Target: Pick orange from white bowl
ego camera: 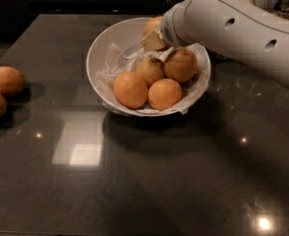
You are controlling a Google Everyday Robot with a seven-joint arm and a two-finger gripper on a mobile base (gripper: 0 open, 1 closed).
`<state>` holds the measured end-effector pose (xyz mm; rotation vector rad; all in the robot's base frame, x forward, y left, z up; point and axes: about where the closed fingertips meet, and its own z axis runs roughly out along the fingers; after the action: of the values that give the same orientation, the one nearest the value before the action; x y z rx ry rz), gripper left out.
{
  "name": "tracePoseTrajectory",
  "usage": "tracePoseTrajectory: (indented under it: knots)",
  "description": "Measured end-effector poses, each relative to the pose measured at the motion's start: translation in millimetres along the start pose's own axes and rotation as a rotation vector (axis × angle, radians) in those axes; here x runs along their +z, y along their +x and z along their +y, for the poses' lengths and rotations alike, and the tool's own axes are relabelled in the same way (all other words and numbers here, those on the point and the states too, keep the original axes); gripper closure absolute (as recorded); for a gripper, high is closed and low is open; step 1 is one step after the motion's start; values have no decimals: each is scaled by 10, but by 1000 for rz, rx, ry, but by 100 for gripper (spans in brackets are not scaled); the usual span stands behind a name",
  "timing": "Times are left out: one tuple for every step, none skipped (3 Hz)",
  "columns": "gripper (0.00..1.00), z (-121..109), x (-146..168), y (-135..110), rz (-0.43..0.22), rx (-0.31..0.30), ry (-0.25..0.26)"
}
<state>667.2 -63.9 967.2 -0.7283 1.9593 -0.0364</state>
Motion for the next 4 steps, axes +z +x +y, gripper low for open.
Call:
tracePoseTrajectory:
  knots:
    - [100, -31, -247, -113, -64, -36, -14]
    - [100, 2, -484, -37, -96, -46, -50]
    - [100, -4, -733, 169, -106, -28, -87]
    - [100, -125, -1098, 303, -119, -47, -89]
